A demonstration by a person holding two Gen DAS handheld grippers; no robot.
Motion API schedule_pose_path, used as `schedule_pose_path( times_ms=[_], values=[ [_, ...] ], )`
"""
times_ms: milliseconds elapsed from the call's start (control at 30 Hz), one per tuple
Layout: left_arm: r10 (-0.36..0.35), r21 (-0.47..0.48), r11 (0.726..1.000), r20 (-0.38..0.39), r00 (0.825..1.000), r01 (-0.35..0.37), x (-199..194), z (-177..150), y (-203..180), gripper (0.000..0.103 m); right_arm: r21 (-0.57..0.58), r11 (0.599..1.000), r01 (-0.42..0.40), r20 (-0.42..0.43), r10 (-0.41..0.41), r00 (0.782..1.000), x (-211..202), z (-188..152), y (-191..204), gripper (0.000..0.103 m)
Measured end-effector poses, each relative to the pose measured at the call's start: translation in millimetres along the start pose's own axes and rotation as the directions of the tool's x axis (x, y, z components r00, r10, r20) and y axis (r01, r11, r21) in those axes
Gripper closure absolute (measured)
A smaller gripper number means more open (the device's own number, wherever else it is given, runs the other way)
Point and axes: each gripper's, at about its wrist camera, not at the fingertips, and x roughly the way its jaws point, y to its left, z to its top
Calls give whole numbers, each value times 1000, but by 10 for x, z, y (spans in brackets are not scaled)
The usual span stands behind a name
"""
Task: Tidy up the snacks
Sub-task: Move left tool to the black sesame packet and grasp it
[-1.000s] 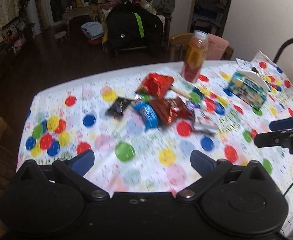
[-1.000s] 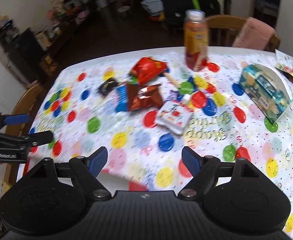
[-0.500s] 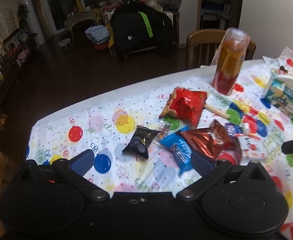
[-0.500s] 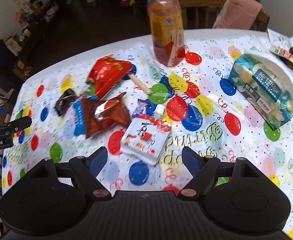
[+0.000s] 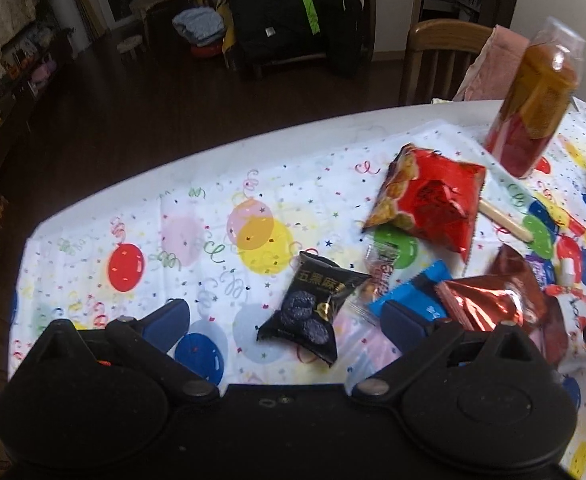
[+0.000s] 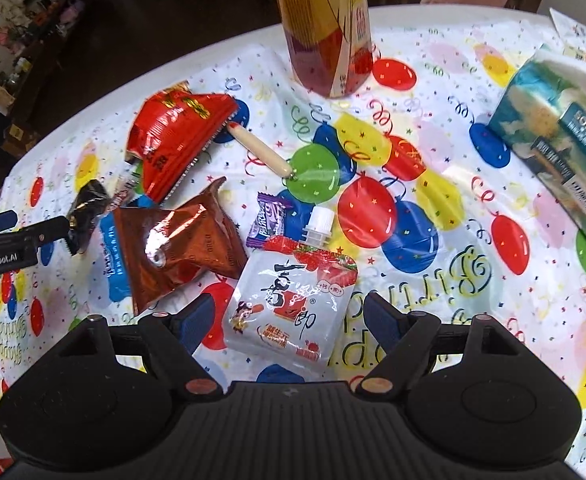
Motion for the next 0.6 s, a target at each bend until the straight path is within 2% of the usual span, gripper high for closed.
schedule_pose_path(
  times_ms=[133, 333, 400, 533, 600],
  values=[
    [-19, -29, 999, -33, 999, 18, 191, 15, 42, 5, 16, 1000, 16, -19, -15, 1000, 127, 26, 13, 22],
    [-54, -73, 996, -70, 996, 49, 361, 40, 98, 16, 8, 1000, 29, -36, -28, 999, 268, 4, 74, 22],
    [-63, -80, 995, -82, 995, 57, 411, 46, 109, 26, 7, 999, 31, -38, -31, 999, 294, -9, 81, 22],
    [-80, -104, 992, -84, 993, 71, 443, 52, 135, 34, 12, 999, 37, -36, -37, 999, 321, -21, 81, 22],
    [-87, -109, 991, -79, 993, 78, 425, 60, 135, 44, 11, 999, 38, -32, -38, 999, 314, -21, 87, 22]
  ],
)
